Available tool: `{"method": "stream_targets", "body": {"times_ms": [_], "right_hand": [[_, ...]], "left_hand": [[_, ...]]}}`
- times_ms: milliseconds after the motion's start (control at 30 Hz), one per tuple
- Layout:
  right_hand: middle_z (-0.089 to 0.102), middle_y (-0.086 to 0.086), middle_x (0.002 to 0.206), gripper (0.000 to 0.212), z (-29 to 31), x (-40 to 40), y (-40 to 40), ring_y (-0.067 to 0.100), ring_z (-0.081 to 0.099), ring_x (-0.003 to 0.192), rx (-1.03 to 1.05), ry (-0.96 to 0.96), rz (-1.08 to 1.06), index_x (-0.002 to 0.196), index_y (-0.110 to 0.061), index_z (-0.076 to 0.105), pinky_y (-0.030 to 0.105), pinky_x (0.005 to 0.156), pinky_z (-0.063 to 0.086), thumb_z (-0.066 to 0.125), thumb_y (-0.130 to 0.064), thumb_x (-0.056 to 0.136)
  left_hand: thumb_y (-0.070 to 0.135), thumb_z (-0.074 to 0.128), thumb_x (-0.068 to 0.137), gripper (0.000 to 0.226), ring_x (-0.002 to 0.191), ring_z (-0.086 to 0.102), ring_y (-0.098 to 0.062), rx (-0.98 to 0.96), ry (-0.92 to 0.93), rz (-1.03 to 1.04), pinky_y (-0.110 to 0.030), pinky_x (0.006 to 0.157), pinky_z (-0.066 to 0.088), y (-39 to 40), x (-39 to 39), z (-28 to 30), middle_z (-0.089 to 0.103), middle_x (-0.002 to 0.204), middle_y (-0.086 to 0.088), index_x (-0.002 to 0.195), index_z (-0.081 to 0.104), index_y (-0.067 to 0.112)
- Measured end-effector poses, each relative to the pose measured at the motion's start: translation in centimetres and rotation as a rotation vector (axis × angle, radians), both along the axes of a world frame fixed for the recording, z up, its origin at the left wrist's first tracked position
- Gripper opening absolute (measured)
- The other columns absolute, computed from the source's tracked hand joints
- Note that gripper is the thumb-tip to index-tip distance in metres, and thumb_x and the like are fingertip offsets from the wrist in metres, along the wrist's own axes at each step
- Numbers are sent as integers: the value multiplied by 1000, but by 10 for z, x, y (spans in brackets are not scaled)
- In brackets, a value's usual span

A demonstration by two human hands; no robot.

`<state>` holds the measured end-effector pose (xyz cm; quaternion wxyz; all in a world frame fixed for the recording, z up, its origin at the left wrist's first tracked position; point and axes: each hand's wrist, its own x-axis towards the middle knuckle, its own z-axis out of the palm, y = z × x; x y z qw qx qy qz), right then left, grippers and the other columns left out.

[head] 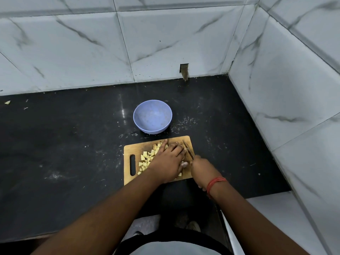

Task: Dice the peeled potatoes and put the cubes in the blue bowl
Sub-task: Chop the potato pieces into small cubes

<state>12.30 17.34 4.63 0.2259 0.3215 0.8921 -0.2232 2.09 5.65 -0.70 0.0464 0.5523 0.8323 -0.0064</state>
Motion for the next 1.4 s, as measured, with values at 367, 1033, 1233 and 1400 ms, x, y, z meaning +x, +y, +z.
{"method": "stream_targets", "body": {"times_ms": [367,1033,1233,1400], "right_hand": [[57,20,123,37,11,-18,-6,35,62,106,-57,-184,-147,129,-4,42,43,87,54,44,3,93],[47,17,140,50,6,-4,-12,33,49,127,-15,-296,-109,139,-5,36,39,100,42,54,-3,93],[59,18,121,32,-3,38,-10,31,61,106,-13,-143,-50,125,-6,44,35,79,46,37,-4,94],[61,19,110,29,5,33,-7,33,64,94,-12,-36,-55,119,-7,43,36,66,48,35,1,92]], "left_hand": [[50,27,104,61,150,22,-23,-25,-20,10,-54,124,2,0,2,3,36,157,-1,155,34,16],[51,23,105,61,153,16,-21,-82,-37,76,-54,123,2,5,9,4,31,161,0,157,29,18],[51,22,106,61,153,13,-19,-62,-84,85,-51,124,-1,4,7,4,29,163,1,157,30,19],[51,22,106,61,154,13,-17,-53,-102,69,-49,125,-2,0,4,4,28,164,1,157,32,18]]}}
